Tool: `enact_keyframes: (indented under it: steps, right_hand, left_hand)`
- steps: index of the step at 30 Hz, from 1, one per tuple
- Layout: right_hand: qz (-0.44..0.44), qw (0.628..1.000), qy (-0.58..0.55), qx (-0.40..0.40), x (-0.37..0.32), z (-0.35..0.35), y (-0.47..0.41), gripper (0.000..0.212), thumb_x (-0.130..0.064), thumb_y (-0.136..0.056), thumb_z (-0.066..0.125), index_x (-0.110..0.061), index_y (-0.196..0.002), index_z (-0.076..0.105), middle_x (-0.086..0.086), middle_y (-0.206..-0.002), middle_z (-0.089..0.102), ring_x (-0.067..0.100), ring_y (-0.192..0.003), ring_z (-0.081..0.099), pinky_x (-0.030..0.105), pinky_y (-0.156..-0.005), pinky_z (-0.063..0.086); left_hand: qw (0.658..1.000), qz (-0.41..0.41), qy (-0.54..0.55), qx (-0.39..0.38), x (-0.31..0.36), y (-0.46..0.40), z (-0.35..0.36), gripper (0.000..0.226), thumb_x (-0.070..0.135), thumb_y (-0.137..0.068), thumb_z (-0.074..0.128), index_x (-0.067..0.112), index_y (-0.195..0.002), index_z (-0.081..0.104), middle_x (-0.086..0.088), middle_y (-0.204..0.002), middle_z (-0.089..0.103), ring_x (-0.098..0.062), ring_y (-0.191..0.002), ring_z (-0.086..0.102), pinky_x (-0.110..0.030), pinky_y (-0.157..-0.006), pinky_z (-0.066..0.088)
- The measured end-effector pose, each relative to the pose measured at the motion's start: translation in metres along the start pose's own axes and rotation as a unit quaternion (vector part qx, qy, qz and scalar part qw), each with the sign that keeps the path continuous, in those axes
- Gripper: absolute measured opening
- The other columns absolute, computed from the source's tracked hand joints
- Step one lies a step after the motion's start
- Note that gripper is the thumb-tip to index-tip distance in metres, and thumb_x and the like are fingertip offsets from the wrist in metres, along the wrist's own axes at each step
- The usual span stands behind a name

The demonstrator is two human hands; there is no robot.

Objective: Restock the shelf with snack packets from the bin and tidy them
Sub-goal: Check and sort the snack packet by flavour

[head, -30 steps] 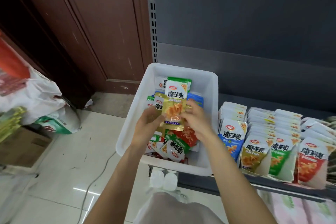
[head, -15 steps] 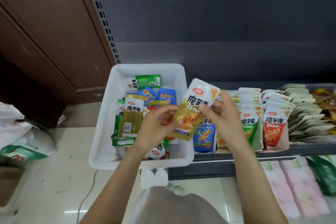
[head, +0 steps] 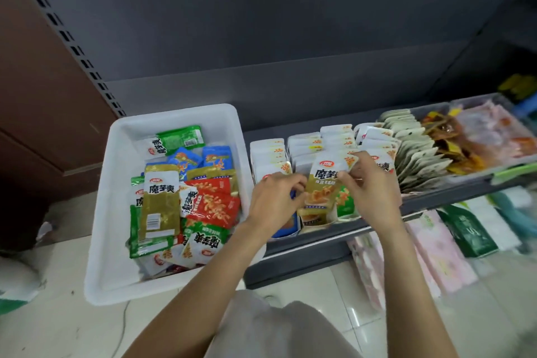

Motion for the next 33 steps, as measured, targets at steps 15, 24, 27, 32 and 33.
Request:
enact_keyframes:
  steps: [15,24,27,32,33]
  right_hand:
    - [-0.015,0.995,0.098,-0.005,0.028,0.045,-0.006,0.023,-0.015,-0.083,0.070,-0.013,-0.103,0.059,0.008,-0.098,0.061,0.026,-0.087,0.060,0.031,-0.067,0.050]
    - [-0.093,0.987,-0.126,0.040,-0.071,0.046,0.016,0.019,-0.007,-0.089,0.058,-0.014,-0.106,0.060,-0.006,-0.091,0.059,0.000,-0.075,0.054,0.007,-0.062,0.042]
    - [-0.133,0.968,-0.161,-0.135,-0.122,0.120,0.015,0.018,-0.009,-0.091,0.056,-0.013,-0.108,0.062,-0.003,-0.099,0.065,0.001,-0.081,0.058,0.006,-0.070,0.044]
    - [-0.142,0.911,-0.111,-0.372,-0.162,0.251,0.039,0.038,-0.010,-0.093,0.055,-0.012,-0.130,0.052,0.002,-0.126,0.059,0.007,-0.096,0.061,0.009,-0.076,0.047]
    - [-0.143,0.904,-0.094,-0.392,-0.164,0.269,0.043,0.038,-0.010,-0.093,0.054,-0.011,-0.131,0.052,0.004,-0.124,0.061,0.011,-0.096,0.062,0.016,-0.078,0.050]
  left_hand:
    - [0.994,-0.061,0.047,0.072,-0.018,0.003,-0.024,0.023,0.021,-0.084,0.069,0.025,-0.106,0.064,0.013,-0.092,0.069,-0.002,-0.084,0.061,-0.021,-0.074,0.051]
    - [0.950,-0.188,-0.041,0.245,-0.108,0.084,-0.139,0.023,0.012,-0.083,0.067,0.013,-0.106,0.065,0.005,-0.095,0.067,-0.018,-0.089,0.060,-0.037,-0.080,0.049]
    - [0.938,-0.287,-0.102,0.167,-0.159,0.107,-0.137,0.042,0.010,-0.079,0.070,0.007,-0.119,0.058,-0.015,-0.113,0.061,-0.035,-0.102,0.053,-0.041,-0.086,0.042]
    - [0.922,-0.363,-0.129,0.046,-0.202,0.122,-0.116,0.055,0.024,-0.083,0.066,0.009,-0.132,0.045,-0.016,-0.131,0.050,-0.034,-0.116,0.045,-0.040,-0.096,0.038]
    - [0.917,-0.373,-0.140,0.022,-0.209,0.122,-0.111,0.059,0.026,-0.084,0.065,0.010,-0.135,0.041,-0.015,-0.133,0.047,-0.033,-0.120,0.043,-0.038,-0.099,0.036]
Point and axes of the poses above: each hand's wrist, its own y-axis away from the middle knuckle, its own z-axis out of the palm, x = y × z, the point moved 10 cm from there along -y, towards the middle knuckle
